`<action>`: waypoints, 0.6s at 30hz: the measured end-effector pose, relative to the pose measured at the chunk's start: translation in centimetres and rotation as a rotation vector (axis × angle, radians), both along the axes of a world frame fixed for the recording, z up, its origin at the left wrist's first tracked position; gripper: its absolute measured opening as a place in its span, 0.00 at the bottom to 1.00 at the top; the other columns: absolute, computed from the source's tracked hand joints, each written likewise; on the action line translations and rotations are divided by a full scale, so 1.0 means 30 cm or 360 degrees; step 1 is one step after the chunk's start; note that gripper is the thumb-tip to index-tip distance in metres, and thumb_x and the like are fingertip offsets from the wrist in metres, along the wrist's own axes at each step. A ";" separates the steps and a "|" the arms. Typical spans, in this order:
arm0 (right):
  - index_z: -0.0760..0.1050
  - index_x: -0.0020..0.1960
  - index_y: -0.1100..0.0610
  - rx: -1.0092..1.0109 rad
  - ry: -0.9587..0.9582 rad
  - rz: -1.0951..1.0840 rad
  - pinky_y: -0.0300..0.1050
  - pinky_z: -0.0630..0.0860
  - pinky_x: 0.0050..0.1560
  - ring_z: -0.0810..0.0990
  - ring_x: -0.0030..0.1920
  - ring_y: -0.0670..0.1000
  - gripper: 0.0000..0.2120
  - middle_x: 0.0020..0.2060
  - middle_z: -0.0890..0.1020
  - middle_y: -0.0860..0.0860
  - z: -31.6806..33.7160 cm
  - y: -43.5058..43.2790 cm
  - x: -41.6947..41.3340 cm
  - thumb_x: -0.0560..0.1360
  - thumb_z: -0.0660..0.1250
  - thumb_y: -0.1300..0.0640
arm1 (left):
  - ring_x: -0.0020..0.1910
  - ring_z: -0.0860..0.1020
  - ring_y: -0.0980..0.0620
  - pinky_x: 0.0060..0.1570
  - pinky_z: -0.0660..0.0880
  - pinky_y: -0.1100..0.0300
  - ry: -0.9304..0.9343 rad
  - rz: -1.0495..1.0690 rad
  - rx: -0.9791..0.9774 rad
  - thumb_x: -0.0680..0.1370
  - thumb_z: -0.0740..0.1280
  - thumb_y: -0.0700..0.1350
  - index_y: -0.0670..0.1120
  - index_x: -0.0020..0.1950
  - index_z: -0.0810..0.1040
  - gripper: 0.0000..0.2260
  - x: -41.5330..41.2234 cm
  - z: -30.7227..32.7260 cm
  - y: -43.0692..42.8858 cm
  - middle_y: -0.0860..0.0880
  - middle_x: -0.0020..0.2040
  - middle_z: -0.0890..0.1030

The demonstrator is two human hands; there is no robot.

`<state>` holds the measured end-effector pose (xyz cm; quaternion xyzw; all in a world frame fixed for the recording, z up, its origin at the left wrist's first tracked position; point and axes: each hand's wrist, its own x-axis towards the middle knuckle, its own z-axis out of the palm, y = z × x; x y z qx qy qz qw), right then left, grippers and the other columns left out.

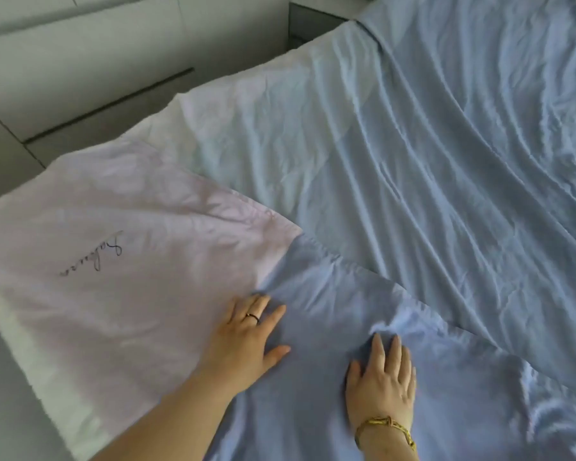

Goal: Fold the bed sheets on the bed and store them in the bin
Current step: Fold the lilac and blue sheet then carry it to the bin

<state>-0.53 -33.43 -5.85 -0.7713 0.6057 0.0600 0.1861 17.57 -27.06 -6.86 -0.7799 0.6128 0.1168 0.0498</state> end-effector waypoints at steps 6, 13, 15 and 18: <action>0.38 0.75 0.53 -0.0049 0.0126 0.0085 0.51 0.37 0.72 0.38 0.75 0.53 0.29 0.75 0.39 0.54 -0.041 -0.026 0.719 0.80 0.44 0.44 | 0.58 0.74 0.43 0.58 0.61 0.51 -0.0040 0.0224 -0.0039 0.78 0.39 0.64 0.46 0.59 0.78 0.34 0.760 -0.066 0.163 0.42 0.57 0.80; 0.40 0.76 0.51 -0.0046 -0.0056 0.0103 0.48 0.31 0.70 0.37 0.74 0.54 0.28 0.75 0.39 0.55 -0.104 0.012 1.283 0.80 0.46 0.44 | 0.74 0.57 0.47 0.68 0.41 0.55 -0.0063 0.0801 -0.0122 0.60 0.30 0.77 0.50 0.75 0.58 0.52 1.322 -0.033 0.251 0.45 0.76 0.57; 0.56 0.74 0.54 -0.0302 -0.0171 0.0285 0.45 0.36 0.70 0.51 0.75 0.56 0.25 0.74 0.55 0.58 -0.134 0.001 1.328 0.79 0.50 0.48 | 0.76 0.45 0.51 0.69 0.38 0.55 0.0020 0.1013 -0.0146 0.55 0.34 0.75 0.54 0.76 0.48 0.52 1.405 -0.045 0.264 0.49 0.77 0.46; 0.77 0.58 0.63 -0.0647 -0.0446 0.0575 0.48 0.52 0.65 0.67 0.63 0.57 0.24 0.59 0.77 0.63 -0.138 -0.047 1.372 0.72 0.54 0.50 | 0.75 0.39 0.53 0.68 0.34 0.55 0.0066 0.1040 -0.0203 0.54 0.35 0.74 0.55 0.76 0.43 0.52 1.450 -0.070 0.266 0.51 0.77 0.42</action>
